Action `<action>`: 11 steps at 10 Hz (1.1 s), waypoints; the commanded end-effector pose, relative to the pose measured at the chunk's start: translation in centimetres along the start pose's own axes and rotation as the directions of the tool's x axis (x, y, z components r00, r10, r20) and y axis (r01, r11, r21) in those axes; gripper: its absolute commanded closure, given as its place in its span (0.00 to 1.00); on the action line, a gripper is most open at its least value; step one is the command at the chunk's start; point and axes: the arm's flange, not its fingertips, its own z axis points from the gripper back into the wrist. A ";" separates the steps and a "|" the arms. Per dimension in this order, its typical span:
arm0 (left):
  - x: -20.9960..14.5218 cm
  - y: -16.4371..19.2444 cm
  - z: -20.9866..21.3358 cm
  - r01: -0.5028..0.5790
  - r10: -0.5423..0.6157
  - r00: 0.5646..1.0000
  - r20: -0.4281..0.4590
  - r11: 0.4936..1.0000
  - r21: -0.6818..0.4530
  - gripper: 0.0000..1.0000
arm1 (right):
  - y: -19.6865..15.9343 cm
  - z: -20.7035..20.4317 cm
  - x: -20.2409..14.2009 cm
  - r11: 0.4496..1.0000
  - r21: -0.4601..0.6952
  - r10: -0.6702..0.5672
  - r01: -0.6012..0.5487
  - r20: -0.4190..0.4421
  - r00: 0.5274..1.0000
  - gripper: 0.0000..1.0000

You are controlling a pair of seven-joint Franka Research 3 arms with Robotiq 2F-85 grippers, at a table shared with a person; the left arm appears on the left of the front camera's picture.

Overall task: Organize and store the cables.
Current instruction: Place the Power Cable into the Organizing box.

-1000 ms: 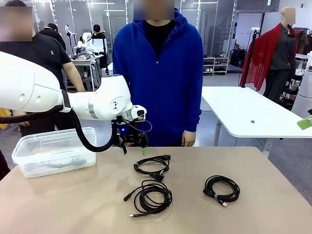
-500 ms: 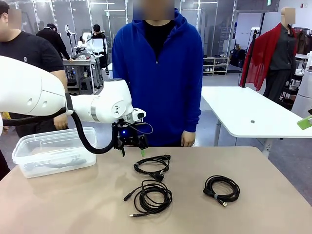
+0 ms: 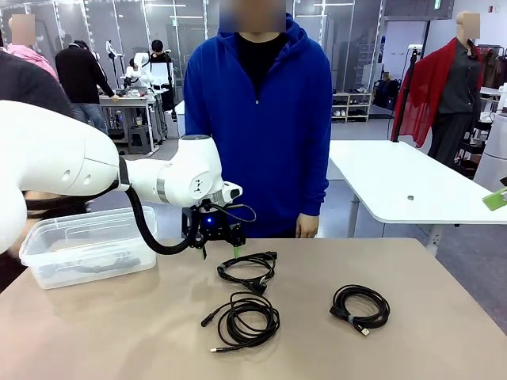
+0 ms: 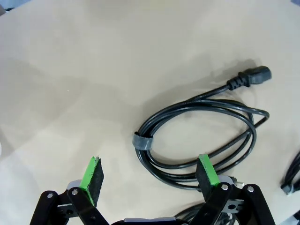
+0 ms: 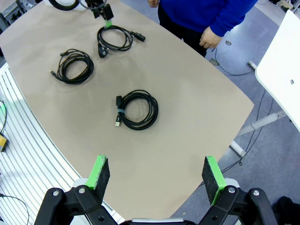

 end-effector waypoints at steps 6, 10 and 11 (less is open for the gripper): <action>1.1 -0.7 -2.3 -0.032 0.029 0.999 0.034 0.995 0.098 0.00 | -0.1 -0.1 -0.2 1.000 0.006 0.005 -0.005 0.004 1.000 0.00; 1.0 -1.0 -3.1 -0.030 0.029 1.000 0.011 0.994 0.102 0.00 | -0.1 -0.1 -0.2 1.000 0.006 0.005 -0.005 0.004 1.000 0.00; 1.0 -1.2 -3.2 -0.028 0.028 1.000 0.003 0.994 0.102 0.00 | -0.1 -0.1 -0.2 1.000 0.006 0.005 -0.005 0.004 1.000 0.00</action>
